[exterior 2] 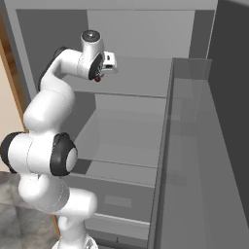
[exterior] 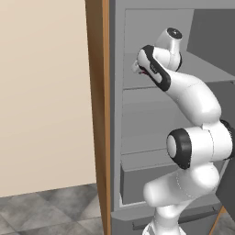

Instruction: Move the hot dog bun to the plate on the dining table and place the condiment next to that plate. Then navigate to the fridge and take the sausage and place it on the plate as well.

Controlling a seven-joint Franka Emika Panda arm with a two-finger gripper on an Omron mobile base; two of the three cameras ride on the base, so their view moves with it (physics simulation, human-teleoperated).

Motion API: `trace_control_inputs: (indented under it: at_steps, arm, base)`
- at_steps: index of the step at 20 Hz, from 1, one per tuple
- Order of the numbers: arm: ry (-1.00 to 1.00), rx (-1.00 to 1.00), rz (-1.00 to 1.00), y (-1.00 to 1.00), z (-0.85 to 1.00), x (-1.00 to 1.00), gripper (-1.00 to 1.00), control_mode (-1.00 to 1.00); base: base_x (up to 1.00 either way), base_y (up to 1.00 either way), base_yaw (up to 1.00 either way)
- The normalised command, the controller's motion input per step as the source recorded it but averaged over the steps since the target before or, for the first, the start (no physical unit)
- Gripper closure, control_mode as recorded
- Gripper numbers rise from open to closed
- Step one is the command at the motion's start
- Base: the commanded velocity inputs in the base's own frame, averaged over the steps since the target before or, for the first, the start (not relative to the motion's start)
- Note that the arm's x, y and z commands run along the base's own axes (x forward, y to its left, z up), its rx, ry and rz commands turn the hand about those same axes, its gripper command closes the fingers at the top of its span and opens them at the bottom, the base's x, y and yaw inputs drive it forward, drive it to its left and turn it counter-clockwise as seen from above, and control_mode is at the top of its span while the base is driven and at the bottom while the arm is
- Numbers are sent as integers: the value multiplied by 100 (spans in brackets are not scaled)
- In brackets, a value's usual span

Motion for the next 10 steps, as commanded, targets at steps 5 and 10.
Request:
trace_control_inputs:
  at_steps: [5,10]
  arm:
    - [-21,1,0,-5,1,-71,100,-100]
    - [-10,2,-6,-35,13,-100,100,-100]
  base:
    - [0,0,0]
    - [0,0,0]
